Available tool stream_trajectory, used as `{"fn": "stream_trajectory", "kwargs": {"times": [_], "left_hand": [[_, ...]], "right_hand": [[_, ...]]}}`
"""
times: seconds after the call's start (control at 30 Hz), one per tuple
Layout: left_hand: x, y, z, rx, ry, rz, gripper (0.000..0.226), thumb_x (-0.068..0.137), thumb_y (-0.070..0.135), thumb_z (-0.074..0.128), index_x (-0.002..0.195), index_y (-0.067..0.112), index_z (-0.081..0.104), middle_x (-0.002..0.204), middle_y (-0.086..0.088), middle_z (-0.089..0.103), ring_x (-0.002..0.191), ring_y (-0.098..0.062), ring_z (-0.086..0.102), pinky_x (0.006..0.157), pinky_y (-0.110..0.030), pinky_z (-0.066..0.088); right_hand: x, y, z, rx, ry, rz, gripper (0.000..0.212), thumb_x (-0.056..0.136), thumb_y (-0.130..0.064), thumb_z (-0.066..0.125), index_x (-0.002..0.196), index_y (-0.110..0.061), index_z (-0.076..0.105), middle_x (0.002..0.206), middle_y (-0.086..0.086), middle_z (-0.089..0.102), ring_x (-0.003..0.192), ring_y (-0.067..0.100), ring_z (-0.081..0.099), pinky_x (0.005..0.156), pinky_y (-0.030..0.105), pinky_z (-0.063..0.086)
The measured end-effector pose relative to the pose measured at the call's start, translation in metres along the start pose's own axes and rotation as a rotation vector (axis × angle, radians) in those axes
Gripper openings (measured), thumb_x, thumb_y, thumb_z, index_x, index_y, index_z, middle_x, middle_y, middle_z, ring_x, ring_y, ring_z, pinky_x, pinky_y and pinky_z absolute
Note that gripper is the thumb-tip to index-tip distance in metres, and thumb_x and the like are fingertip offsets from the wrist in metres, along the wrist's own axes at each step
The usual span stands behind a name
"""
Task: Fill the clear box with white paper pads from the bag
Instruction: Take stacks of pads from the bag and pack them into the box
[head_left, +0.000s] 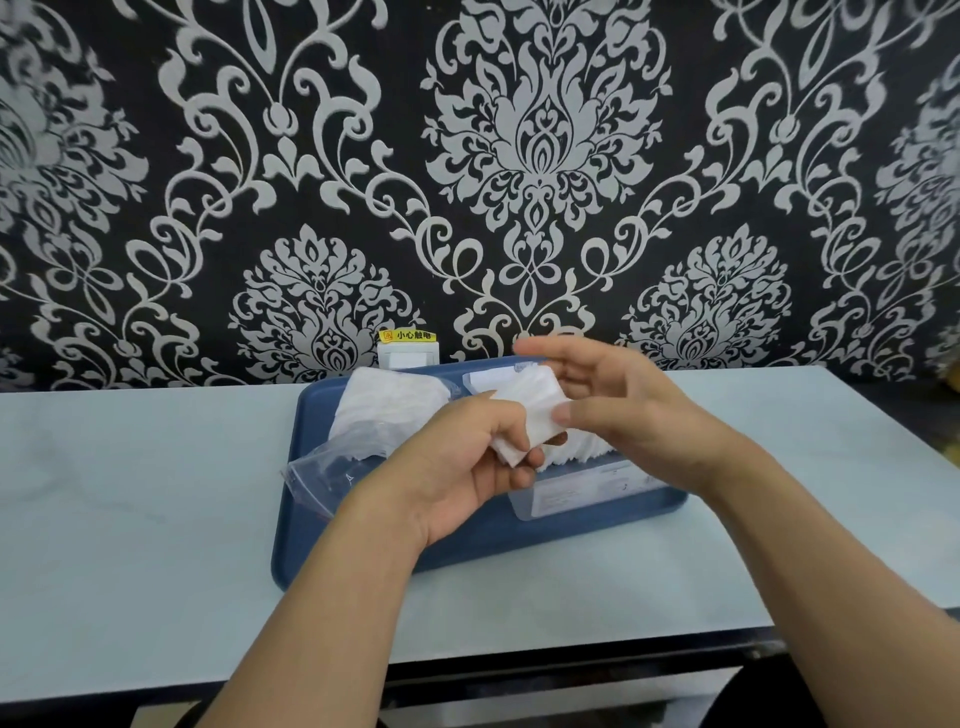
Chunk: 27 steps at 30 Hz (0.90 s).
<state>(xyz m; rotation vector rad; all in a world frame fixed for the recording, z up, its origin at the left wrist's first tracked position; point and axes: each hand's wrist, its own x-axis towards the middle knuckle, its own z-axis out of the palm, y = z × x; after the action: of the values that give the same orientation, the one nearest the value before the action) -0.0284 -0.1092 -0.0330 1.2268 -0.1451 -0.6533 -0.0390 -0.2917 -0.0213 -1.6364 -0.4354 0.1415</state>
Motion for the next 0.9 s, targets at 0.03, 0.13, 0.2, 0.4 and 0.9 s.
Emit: {"fn": "stream_trajectory", "kwargs": {"times": [0.03,0.13,0.2,0.4,0.9], "left_hand": [[0.0,0.0,0.001,0.024,0.005,0.005,0.06,0.058,0.0,0.05,0.118,-0.002,0.06,0.096,-0.019,0.06,0.062,-0.015,0.054,0.049,-0.022,0.044],[0.0,-0.001,0.002,0.044,0.025,0.013,0.052,0.056,0.001,0.049,0.107,0.002,0.061,0.094,-0.017,0.054,0.059,-0.015,0.054,0.049,-0.023,0.042],[0.001,-0.001,0.003,0.011,0.047,0.023,0.05,0.054,0.0,0.048,0.102,0.002,0.06,0.092,-0.017,0.053,0.058,-0.015,0.051,0.048,-0.023,0.041],[0.001,0.003,0.007,-0.05,0.137,0.08,0.026,0.08,0.001,0.047,0.102,0.003,0.061,0.085,-0.012,0.058,0.055,-0.015,0.052,0.044,-0.022,0.042],[0.019,-0.015,-0.003,0.591,0.619,0.377,0.012,0.087,0.015,0.061,0.094,0.022,0.055,0.086,0.004,0.063,0.075,-0.029,0.066,0.057,-0.036,0.043]], "right_hand": [[0.0,0.001,0.002,-0.053,-0.007,0.016,0.055,0.083,-0.002,0.064,0.136,-0.013,0.057,0.119,0.026,0.063,0.104,0.027,0.063,0.091,0.036,0.053],[0.002,0.003,0.011,-0.161,-0.024,0.076,0.048,0.086,-0.014,0.061,0.134,-0.02,0.059,0.123,0.013,0.068,0.113,0.028,0.064,0.102,0.041,0.049],[0.002,0.003,0.016,-0.113,-0.057,0.125,0.045,0.088,-0.016,0.054,0.133,-0.019,0.058,0.117,0.005,0.07,0.105,0.018,0.065,0.101,0.035,0.049],[0.011,0.002,0.016,-0.231,0.105,0.03,0.018,0.101,-0.01,0.055,0.113,-0.003,0.065,0.096,0.014,0.07,0.085,0.017,0.063,0.077,0.032,0.052],[0.05,0.0,0.004,-0.256,0.228,0.649,0.018,0.097,-0.027,0.061,0.097,-0.009,0.063,0.067,0.004,0.07,0.04,0.008,0.056,0.033,0.016,0.028]]}}
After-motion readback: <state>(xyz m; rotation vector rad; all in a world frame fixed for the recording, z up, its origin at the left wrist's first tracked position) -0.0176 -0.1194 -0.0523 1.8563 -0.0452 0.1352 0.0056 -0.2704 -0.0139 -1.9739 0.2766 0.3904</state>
